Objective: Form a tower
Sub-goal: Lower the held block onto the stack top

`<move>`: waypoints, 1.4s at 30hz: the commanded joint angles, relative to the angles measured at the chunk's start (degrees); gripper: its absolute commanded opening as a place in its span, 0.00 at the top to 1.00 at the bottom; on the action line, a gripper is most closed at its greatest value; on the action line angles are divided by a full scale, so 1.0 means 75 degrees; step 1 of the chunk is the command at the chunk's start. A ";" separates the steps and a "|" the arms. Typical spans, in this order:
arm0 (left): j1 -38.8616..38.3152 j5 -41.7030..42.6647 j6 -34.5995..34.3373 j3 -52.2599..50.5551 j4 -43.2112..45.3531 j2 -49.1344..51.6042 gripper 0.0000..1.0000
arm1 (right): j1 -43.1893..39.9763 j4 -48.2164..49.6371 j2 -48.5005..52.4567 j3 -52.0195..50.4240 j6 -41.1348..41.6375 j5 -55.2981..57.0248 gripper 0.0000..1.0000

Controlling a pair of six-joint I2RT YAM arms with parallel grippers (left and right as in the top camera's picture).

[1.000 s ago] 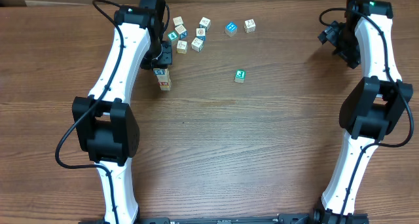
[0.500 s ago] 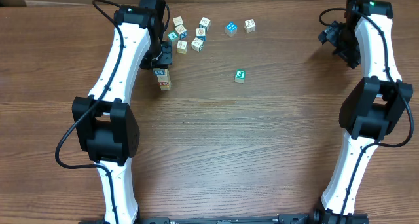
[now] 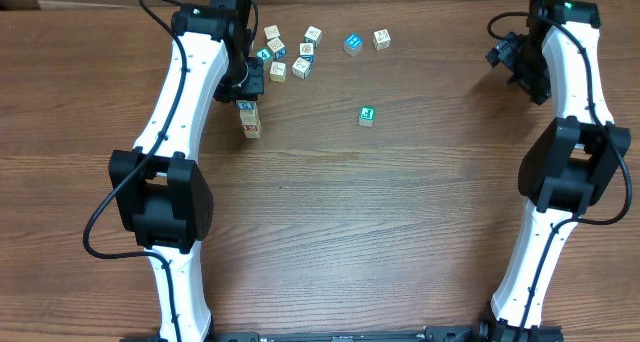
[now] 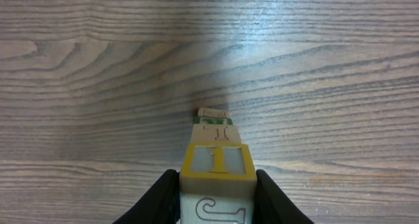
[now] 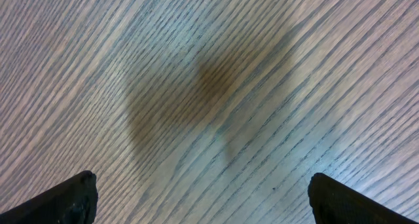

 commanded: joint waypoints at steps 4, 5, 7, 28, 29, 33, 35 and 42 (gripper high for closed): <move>-0.0073 0.0087 0.0032 0.0157 -0.0070 -0.0076 0.71 | -0.0023 0.0006 -0.0373 0.0067 -0.0003 0.0020 0.00; -0.0073 0.0087 0.0032 0.0157 -0.0076 -0.0076 0.71 | -0.0023 0.0006 -0.0373 0.0067 -0.0006 0.0020 0.00; -0.0073 0.0085 0.0032 0.0157 -0.0073 -0.0076 0.69 | -0.0023 0.0006 -0.0373 0.0067 -0.0006 0.0020 0.00; -0.0117 0.0090 0.0026 0.0012 -0.0076 -0.0076 0.23 | -0.0023 0.0006 -0.0373 0.0064 -0.0006 0.0020 0.00; -0.0117 0.0090 0.0026 -0.0023 -0.0035 -0.0076 0.23 | -0.0023 0.0006 -0.0373 0.0067 -0.0006 0.0020 0.00; -0.0117 0.0090 -0.0006 -0.0239 0.0143 -0.0076 0.23 | -0.0023 0.0006 -0.0373 0.0067 -0.0003 0.0020 0.00; -0.0119 0.0090 -0.0003 -0.0411 0.0262 -0.0076 0.23 | -0.0023 0.0006 -0.0373 0.0067 -0.0006 0.0020 0.00; -0.0119 0.0085 0.0000 -0.1043 0.0804 -0.0076 0.33 | -0.0023 0.0006 -0.0373 0.0064 -0.0003 0.0020 0.00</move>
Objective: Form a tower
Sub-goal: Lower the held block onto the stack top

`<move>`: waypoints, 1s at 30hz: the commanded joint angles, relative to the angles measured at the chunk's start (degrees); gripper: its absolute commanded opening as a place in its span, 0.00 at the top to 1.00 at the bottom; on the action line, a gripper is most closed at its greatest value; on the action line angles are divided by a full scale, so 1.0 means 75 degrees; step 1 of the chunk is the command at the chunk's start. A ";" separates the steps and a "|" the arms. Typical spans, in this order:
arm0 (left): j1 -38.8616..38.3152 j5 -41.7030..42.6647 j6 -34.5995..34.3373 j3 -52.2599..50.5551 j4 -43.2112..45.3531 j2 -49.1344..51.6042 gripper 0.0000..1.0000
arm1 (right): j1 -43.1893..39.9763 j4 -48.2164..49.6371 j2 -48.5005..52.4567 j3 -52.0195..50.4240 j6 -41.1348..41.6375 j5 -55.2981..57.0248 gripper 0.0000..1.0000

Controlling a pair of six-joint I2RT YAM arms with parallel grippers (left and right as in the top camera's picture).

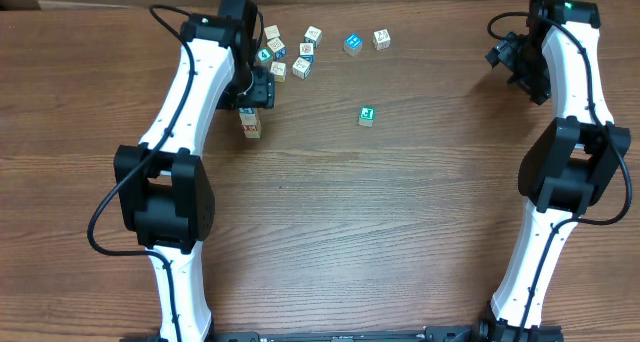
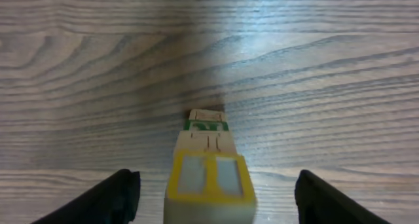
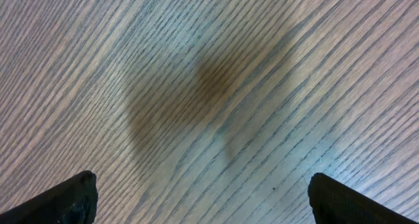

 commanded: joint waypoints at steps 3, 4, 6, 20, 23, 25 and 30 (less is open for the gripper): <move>-0.0020 0.0061 -0.0006 -0.0277 0.0201 -0.0076 0.34 | -0.0023 0.0009 -0.0373 0.0067 -0.0003 0.0020 0.00; -0.0017 0.0061 -0.0006 -0.0280 0.0207 -0.0076 0.34 | -0.0023 0.0009 -0.0373 0.0067 0.0000 0.0020 0.00; -0.0017 0.0061 -0.0006 -0.0280 0.0219 -0.0076 0.34 | -0.0023 0.0009 -0.0373 0.0067 -0.0003 0.0020 0.00; -0.0017 0.0061 -0.0009 -0.0280 0.0239 -0.0076 0.41 | -0.0023 0.0009 -0.0373 0.0067 -0.0003 0.0020 0.00; -0.0017 0.0061 -0.0009 -0.0283 0.0187 -0.0076 0.41 | -0.0023 0.0009 -0.0373 0.0064 -0.0003 0.0020 0.00; -0.0017 0.0061 -0.0012 -0.0312 0.0187 -0.0076 0.41 | -0.0023 0.0009 -0.0373 0.0067 0.0000 0.0020 0.00; -0.0017 0.0061 -0.0064 -0.0557 0.0414 -0.0076 0.43 | -0.0023 0.0009 -0.0373 0.0067 -0.0003 0.0020 0.00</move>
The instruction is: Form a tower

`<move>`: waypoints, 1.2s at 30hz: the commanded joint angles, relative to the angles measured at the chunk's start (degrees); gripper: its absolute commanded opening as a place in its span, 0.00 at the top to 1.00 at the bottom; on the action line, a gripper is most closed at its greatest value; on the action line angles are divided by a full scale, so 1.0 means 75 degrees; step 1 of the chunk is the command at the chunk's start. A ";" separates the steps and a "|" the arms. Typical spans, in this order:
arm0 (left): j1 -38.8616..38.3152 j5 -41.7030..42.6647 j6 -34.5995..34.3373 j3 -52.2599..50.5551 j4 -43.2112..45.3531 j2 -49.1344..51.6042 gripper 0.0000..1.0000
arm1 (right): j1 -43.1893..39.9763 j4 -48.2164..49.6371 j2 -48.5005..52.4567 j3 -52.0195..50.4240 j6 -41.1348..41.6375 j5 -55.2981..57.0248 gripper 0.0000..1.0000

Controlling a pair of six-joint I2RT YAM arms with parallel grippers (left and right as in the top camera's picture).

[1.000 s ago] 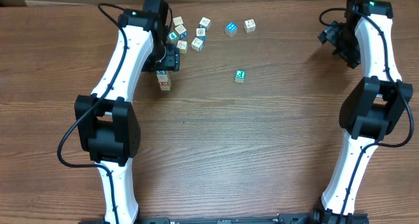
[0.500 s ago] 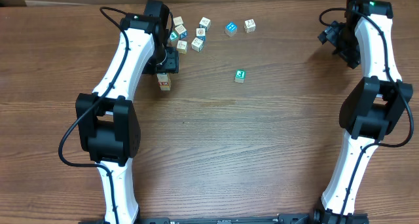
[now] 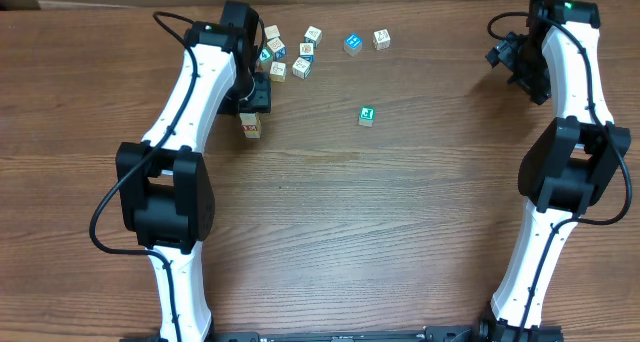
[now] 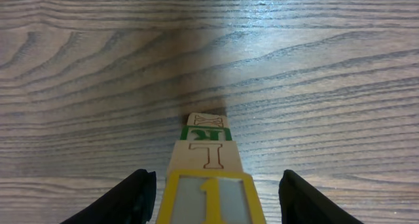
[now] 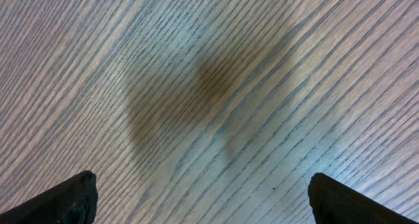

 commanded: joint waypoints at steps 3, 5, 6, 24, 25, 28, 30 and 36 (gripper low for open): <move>-0.0017 0.0058 -0.0052 -0.0364 0.0219 -0.0076 0.43 | -0.0023 0.0009 -0.0373 0.0067 0.0000 0.0023 0.00; -0.0012 0.0020 -0.0050 -0.0385 0.0248 -0.0076 0.44 | -0.0023 0.0009 -0.0373 0.0067 -0.0003 0.0023 0.00; -0.0012 -0.0003 -0.0050 -0.0385 0.0265 -0.0076 0.47 | -0.0023 0.0009 -0.0373 0.0067 0.0000 0.0023 0.00; -0.0012 -0.0006 -0.0047 -0.0382 0.0154 -0.0076 0.68 | -0.0023 0.0009 -0.0373 0.0064 -0.0003 0.0023 0.00; -0.0012 -0.0047 -0.0047 -0.0382 0.0152 -0.0076 0.69 | -0.0023 0.0009 -0.0373 0.0067 -0.0003 0.0023 0.00; -0.0012 -0.0189 -0.0020 -0.0382 0.0137 -0.0076 0.68 | -0.0023 0.0009 -0.0373 0.0064 -0.0003 0.0023 0.00; -0.0012 -0.0259 -0.0023 -0.0382 0.0119 -0.0076 0.68 | -0.0023 0.0009 -0.0373 0.0067 0.0000 0.0023 0.00; -0.0012 -0.0312 0.0052 -0.0382 0.0108 -0.0076 0.69 | -0.0023 0.0009 -0.0373 0.0067 0.0000 0.0023 0.00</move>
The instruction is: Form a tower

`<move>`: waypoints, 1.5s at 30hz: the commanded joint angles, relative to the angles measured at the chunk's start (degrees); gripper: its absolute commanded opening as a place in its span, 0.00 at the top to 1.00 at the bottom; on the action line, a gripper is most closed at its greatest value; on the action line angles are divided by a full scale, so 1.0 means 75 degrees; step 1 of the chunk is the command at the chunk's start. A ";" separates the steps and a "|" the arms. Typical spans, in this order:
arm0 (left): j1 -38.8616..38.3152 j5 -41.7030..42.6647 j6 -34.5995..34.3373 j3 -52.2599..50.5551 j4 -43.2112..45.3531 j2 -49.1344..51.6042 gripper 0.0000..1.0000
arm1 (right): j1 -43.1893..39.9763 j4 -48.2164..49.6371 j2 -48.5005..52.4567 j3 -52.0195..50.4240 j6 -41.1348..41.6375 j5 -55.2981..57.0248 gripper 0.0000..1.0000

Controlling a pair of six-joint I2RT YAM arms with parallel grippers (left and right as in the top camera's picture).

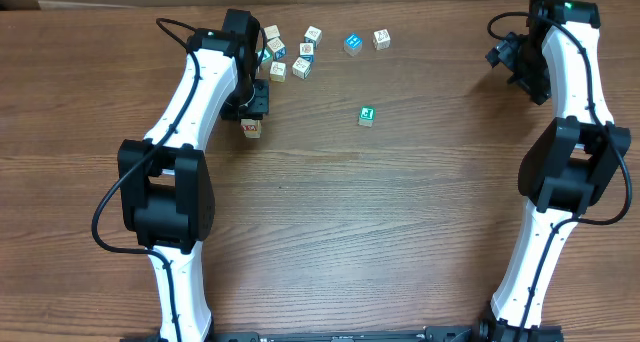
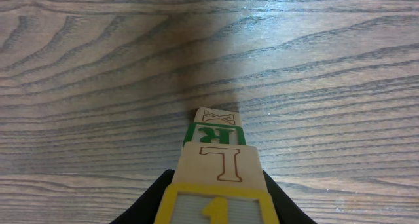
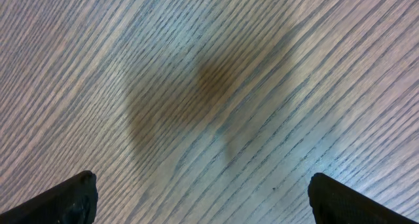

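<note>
A tower (image 1: 250, 128) of lettered wooden blocks stands left of the table's middle. The left wrist view looks down it: an X block (image 2: 217, 117) lowest, a green R block (image 2: 214, 133), an L block (image 2: 219, 164), and a yellow-framed "1" block (image 2: 216, 209) on top. My left gripper (image 2: 216, 207) is over the tower with both black fingers pressed against the sides of the "1" block. My right gripper (image 3: 203, 201) hangs open over bare wood at the far right (image 1: 508, 58).
Several loose blocks lie behind the tower, among them tan ones (image 1: 300, 67) and a blue one (image 1: 352, 44). A green-faced block (image 1: 366, 115) sits alone right of the tower. The table's back edge runs just beyond the blocks.
My left gripper's fingers stood apart on either side of the "1" block; now they are closed against its sides. The tower stands as before. The right arm has not moved.
My left gripper was first shut on the "1" block atop the stack. Then it was wide open with the block resting on the tower. Then its fingers flanked the block more closely, and now they are shut on it again.
</note>
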 commanded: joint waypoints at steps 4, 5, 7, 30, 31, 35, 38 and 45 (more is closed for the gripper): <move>-0.0012 -0.0131 0.0067 -0.0041 -0.0020 -0.0076 0.62 | -0.0023 0.0009 -0.0373 0.0067 -0.0009 0.0023 0.00; -0.0012 -0.0131 0.0067 -0.0041 -0.0020 -0.0076 0.60 | -0.0023 0.0009 -0.0373 0.0067 -0.0006 0.0023 0.00; -0.0015 -0.0131 0.0067 -0.0041 -0.0020 -0.0076 0.59 | -0.0023 0.0009 -0.0373 0.0064 -0.0006 0.0023 0.00; -0.0015 -0.0131 0.0414 -0.0041 -0.0172 -0.0076 0.71 | -0.0023 0.0006 -0.0373 0.0064 -0.0006 0.0023 0.00; -0.0015 -0.0131 0.0417 -0.0041 -0.0175 -0.0076 0.72 | -0.0023 0.0009 -0.0373 0.0067 -0.0009 0.0023 0.00; -0.0017 -0.0131 0.0414 -0.0041 -0.0175 -0.0076 0.71 | -0.0023 0.0009 -0.0373 0.0067 -0.0006 0.0023 0.00; -0.0017 -0.0131 0.0411 -0.0041 -0.0172 -0.0076 0.68 | -0.0023 0.0009 -0.0373 0.0067 -0.0009 0.0023 0.00; -0.0015 -0.0131 0.0411 -0.0041 -0.0169 -0.0076 0.43 | -0.0023 0.0009 -0.0373 0.0064 -0.0009 0.0023 0.00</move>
